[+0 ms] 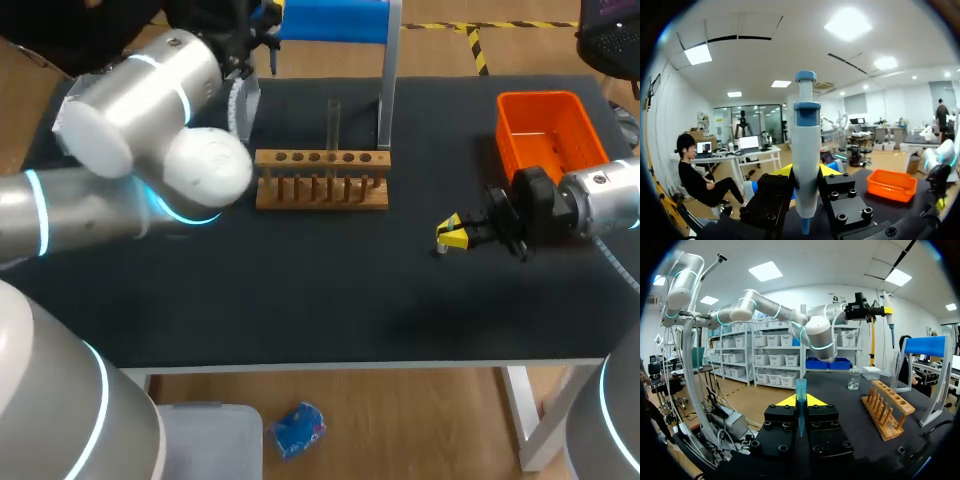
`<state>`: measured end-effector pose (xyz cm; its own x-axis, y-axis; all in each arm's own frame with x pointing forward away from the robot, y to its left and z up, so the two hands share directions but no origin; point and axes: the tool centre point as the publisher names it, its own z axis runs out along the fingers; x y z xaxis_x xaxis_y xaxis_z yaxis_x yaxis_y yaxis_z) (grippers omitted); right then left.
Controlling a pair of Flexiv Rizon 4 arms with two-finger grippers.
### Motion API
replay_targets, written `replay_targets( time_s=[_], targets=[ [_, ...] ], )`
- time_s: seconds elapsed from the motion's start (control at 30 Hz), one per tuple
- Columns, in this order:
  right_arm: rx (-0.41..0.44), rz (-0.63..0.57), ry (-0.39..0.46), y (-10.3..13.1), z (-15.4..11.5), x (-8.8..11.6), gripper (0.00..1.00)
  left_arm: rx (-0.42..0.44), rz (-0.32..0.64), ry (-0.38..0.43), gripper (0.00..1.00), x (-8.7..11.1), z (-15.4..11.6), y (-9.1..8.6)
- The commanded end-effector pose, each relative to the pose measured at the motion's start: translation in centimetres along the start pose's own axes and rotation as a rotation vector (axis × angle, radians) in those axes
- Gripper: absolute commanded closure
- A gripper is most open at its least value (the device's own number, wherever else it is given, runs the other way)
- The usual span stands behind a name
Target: Invert the test tube, pick up the pipette, mount the tip to pipette, aspirate from beaker and dispense into the tube, eject the tip, return the pipette, and cap with the stopper.
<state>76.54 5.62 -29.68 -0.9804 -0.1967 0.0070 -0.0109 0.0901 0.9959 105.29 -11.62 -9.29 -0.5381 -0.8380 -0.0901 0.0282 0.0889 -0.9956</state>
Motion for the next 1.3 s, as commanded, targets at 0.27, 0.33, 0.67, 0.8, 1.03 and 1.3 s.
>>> replay_targets(
  time_s=[0.27,0.33,0.67,0.8,1.03,1.3],
  targets=[
    [0.001,-0.001,0.0,0.0,0.0,0.0,1.0,-0.044,-0.075,0.506,1.0,3.7,-8.4,-1.2],
    [0.001,-0.001,0.0,0.0,0.0,0.0,1.0,-0.042,-0.084,0.522,1.0,4.8,-9.3,-1.3],
    [0.001,-0.001,0.0,0.0,0.0,0.0,1.0,0.002,-0.094,0.592,1.0,12.1,-12.8,-1.2],
    [0.001,-0.001,0.0,0.0,0.0,0.0,1.0,-0.005,-0.05,0.555,1.0,13.2,-13.3,-1.0],
    [0.001,-0.001,0.0,0.0,0.0,0.0,1.0,-0.005,-0.05,0.555,1.0,13.2,-13.3,-1.0],
    [0.001,-0.001,0.0,0.0,0.0,0.0,1.0,-0.005,-0.05,0.555,1.0,13.2,-13.3,-1.0]
  ],
)
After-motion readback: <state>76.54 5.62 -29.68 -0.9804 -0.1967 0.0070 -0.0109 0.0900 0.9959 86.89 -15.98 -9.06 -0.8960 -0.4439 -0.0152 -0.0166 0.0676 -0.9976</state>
